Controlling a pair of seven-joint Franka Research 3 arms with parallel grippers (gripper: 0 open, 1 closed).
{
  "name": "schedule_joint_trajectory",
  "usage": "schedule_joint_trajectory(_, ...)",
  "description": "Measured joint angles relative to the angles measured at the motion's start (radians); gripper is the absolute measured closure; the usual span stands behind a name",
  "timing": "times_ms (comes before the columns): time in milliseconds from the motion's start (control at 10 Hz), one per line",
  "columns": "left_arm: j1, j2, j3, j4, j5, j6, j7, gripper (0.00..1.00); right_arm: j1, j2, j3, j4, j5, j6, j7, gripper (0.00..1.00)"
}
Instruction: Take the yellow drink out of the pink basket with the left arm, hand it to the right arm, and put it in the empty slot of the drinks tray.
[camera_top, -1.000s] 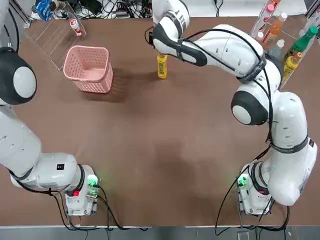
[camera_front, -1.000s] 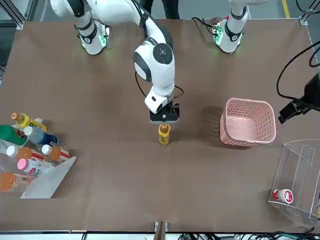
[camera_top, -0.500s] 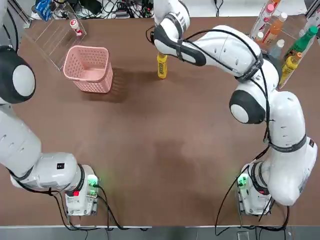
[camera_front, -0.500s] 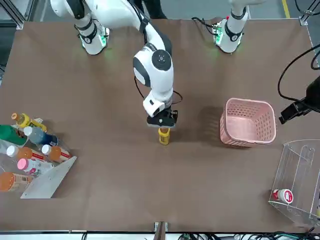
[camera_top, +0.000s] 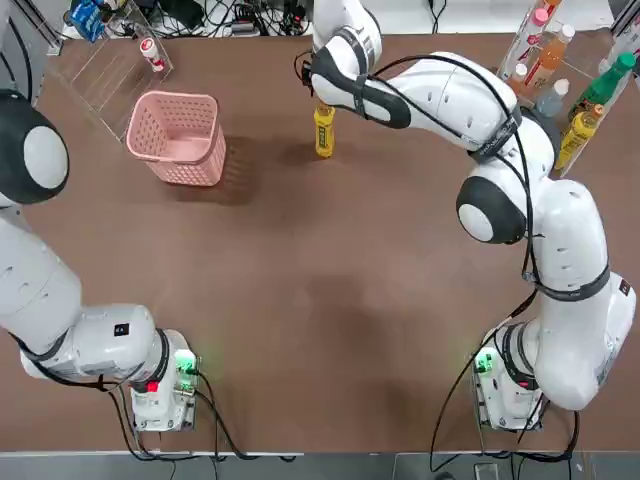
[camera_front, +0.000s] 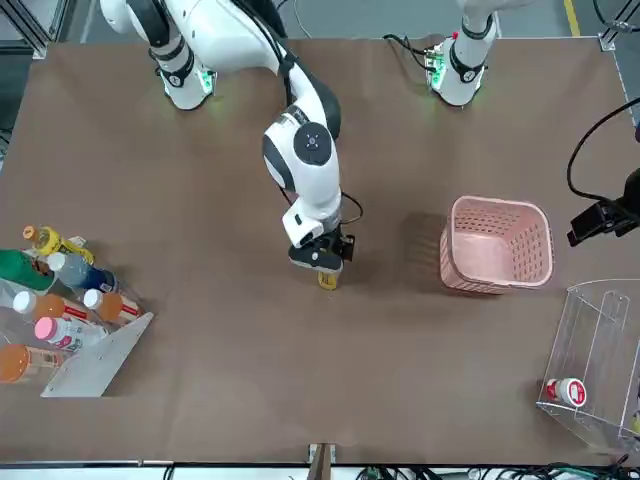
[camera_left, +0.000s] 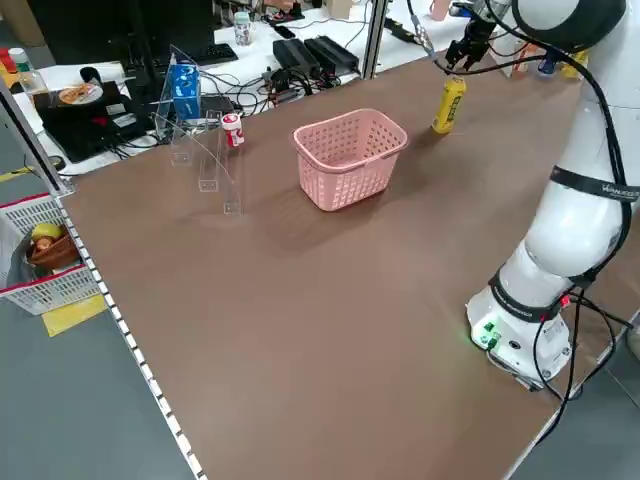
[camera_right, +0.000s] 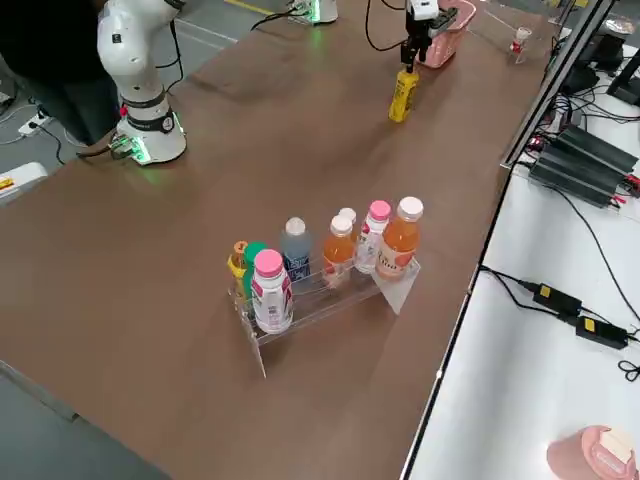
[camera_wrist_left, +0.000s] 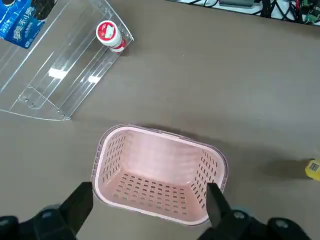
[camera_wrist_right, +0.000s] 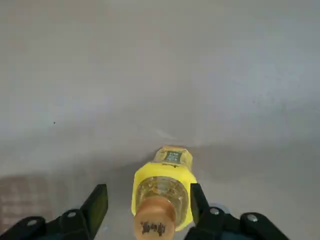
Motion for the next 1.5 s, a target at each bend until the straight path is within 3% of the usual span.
schedule_joint_trajectory(400, -0.002, 0.0, -0.001, 0.0, -0.001, 0.0, 0.0, 0.0, 0.002, -0.001, 0.0, -0.035, 0.0, -0.031, 0.001, 0.28)
schedule_joint_trajectory(1500, -0.001, 0.0, -0.001, 0.0, -0.009, 0.0, 0.001, 0.0, 0.017, -0.026, -0.024, -0.04, 0.0, -0.034, 0.014, 0.3)
